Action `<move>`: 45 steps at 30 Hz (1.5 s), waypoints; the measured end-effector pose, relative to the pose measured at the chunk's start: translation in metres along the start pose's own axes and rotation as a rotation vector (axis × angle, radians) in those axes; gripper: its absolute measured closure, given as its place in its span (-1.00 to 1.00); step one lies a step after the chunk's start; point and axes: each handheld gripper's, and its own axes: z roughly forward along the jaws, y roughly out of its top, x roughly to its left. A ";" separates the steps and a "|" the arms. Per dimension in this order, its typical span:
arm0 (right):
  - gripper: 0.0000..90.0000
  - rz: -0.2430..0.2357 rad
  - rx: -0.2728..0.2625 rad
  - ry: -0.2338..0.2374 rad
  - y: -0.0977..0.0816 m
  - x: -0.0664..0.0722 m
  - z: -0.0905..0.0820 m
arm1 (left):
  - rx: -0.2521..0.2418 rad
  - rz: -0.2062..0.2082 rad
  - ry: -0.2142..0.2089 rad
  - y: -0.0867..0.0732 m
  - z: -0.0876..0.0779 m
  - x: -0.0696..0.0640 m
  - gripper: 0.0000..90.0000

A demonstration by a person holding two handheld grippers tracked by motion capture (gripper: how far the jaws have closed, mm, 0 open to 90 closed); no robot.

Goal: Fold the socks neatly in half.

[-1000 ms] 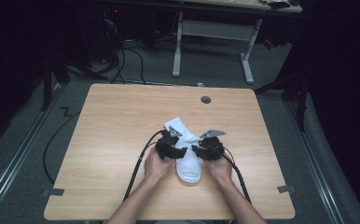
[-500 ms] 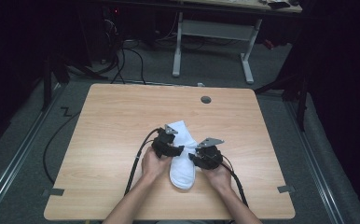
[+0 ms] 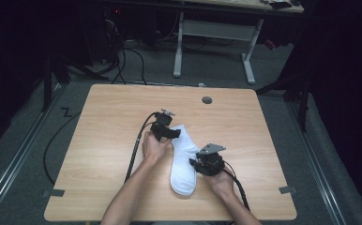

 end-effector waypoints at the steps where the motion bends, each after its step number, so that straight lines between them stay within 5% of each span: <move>1: 0.35 0.000 0.000 0.000 0.000 0.000 0.000 | 0.000 0.000 0.000 0.000 0.000 0.000 -0.15; 5: 0.35 0.000 -0.002 0.000 -0.001 0.000 0.000 | 0.050 -0.002 -0.005 -0.001 0.013 -0.002 -0.15; 11: 0.35 0.000 -0.010 0.001 -0.002 0.000 0.000 | 0.026 0.061 -0.023 -0.006 0.011 -0.002 0.13; 16: 0.35 0.003 -0.011 0.003 -0.002 0.001 0.000 | 0.031 0.045 -0.048 -0.006 0.008 0.003 0.52; 23: 0.35 0.010 -0.014 0.006 -0.002 0.000 0.000 | 0.009 0.039 -0.075 -0.005 0.006 0.003 0.66; 32: 0.35 0.019 -0.036 -0.001 -0.002 0.000 0.004 | -0.112 0.057 -0.172 0.005 -0.031 0.003 0.66; 45: 0.35 0.034 -0.029 -0.021 0.013 -0.006 0.018 | -0.204 0.094 -0.307 0.009 -0.066 -0.009 0.67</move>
